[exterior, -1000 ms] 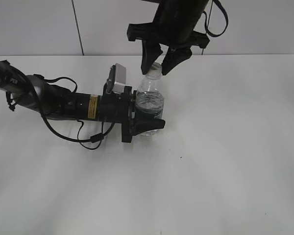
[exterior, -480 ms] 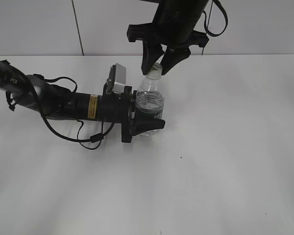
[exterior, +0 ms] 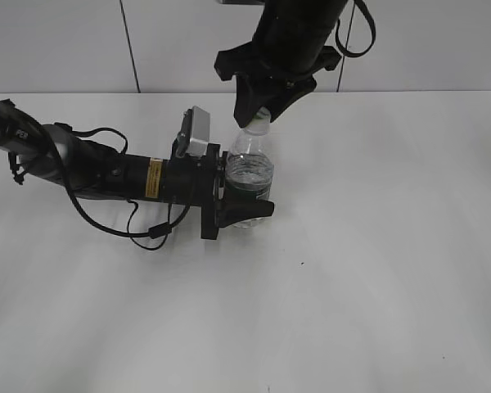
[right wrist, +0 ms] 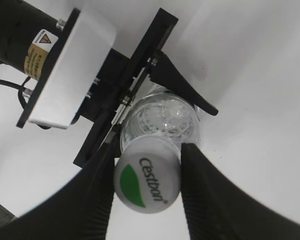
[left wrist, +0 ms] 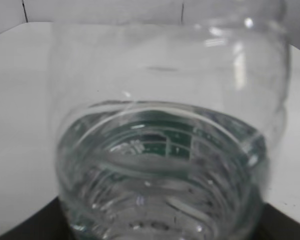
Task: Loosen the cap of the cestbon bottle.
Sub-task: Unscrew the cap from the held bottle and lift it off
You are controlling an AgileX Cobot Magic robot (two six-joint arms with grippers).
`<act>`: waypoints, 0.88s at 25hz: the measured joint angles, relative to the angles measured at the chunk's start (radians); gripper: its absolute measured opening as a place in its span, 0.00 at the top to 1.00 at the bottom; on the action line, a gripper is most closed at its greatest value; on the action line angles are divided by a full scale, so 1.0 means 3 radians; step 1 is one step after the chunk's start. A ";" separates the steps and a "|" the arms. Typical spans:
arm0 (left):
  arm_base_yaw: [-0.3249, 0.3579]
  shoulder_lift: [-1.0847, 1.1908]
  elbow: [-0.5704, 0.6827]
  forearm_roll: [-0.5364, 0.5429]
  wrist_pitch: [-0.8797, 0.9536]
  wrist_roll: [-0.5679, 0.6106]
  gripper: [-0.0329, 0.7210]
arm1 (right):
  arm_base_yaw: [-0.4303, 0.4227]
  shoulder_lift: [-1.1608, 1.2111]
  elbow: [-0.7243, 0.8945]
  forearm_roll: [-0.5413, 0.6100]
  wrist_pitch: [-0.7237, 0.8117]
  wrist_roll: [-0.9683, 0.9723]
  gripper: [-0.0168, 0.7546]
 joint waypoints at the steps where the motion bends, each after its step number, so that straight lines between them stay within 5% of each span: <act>1: 0.0000 0.0000 0.0000 0.0005 -0.0003 0.0000 0.42 | 0.0000 0.0000 0.0000 0.0003 0.0000 -0.0056 0.58; 22: 0.0000 -0.0004 0.0000 -0.0010 -0.0024 -0.0004 0.42 | -0.0018 0.0000 -0.0003 -0.0113 -0.0026 -0.1618 0.59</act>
